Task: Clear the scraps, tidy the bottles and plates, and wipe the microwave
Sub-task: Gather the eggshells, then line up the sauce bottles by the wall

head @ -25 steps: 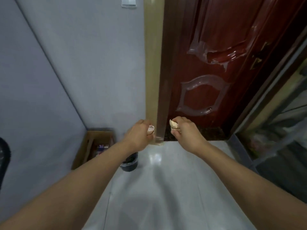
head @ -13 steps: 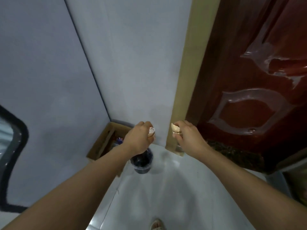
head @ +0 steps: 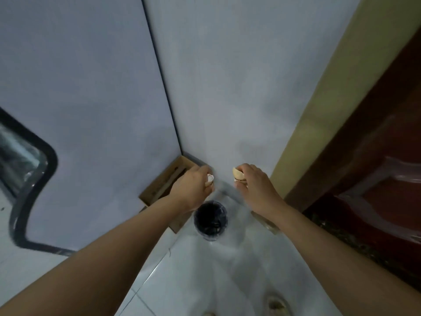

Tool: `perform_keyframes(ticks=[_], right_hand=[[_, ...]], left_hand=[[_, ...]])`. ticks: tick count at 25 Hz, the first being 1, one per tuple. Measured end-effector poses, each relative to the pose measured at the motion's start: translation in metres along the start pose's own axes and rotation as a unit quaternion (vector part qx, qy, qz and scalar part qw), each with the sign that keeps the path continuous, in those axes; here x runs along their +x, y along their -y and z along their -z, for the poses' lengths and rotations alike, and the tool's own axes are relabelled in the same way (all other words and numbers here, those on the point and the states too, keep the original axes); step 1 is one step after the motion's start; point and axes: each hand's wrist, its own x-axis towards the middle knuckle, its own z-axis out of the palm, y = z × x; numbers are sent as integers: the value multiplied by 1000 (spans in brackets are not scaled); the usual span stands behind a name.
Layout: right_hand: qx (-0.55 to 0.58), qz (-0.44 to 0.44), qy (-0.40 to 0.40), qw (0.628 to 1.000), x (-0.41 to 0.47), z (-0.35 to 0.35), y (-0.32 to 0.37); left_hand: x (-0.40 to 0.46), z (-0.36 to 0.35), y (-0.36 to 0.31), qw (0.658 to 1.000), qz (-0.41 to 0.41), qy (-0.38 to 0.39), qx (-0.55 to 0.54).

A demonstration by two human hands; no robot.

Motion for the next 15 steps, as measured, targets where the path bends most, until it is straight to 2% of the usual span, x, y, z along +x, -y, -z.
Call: perform_keyframes(ticks=[8,15], right_hand=[[20,90,109,990,67,-5,-84],[24,139,187,972,95,-49,-142]], left_hand=[[47,-69,-28,982,180,-29,-56],[63,-138,-20,951,284,-64,-107]])
